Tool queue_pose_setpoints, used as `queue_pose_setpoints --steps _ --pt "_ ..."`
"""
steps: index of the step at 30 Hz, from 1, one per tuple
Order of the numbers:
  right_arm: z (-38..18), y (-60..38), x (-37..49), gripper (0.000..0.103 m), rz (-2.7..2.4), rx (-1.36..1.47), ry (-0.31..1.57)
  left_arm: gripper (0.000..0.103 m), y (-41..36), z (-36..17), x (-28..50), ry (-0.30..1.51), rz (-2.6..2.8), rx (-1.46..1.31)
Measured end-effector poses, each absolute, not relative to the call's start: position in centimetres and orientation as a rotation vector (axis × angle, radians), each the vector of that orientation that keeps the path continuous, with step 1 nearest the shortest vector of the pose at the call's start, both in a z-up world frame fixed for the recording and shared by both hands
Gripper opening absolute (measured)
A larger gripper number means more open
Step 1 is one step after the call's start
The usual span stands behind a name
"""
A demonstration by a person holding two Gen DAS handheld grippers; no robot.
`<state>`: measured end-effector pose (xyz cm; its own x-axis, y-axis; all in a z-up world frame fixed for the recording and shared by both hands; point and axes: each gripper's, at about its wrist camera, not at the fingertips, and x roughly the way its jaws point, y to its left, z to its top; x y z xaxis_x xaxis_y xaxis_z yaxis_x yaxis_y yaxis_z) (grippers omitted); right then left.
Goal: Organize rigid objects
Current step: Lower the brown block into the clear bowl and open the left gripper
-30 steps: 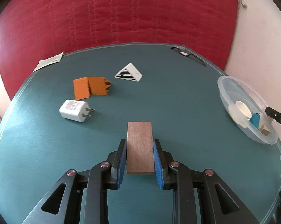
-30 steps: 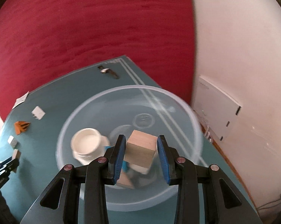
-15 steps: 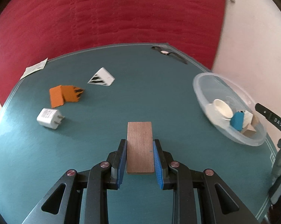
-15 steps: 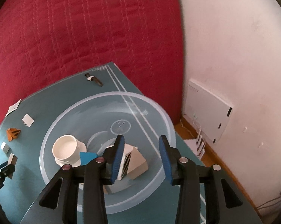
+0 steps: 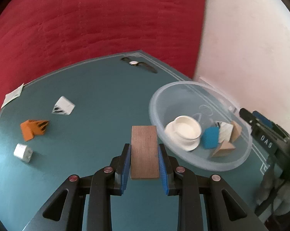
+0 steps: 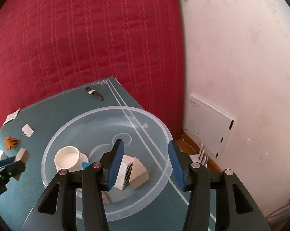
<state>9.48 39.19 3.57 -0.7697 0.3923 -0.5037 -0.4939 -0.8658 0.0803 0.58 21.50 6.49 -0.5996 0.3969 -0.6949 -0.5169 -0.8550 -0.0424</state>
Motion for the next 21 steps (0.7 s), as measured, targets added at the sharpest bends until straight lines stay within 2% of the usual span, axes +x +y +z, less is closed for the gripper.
queue_pose_setpoints --steps 21 --pt "3.5 38.9 9.8 0.050 2.591 -0.660 0.354 0.029 29.3 6.5 -3.6 0.329 2.369 -0.951"
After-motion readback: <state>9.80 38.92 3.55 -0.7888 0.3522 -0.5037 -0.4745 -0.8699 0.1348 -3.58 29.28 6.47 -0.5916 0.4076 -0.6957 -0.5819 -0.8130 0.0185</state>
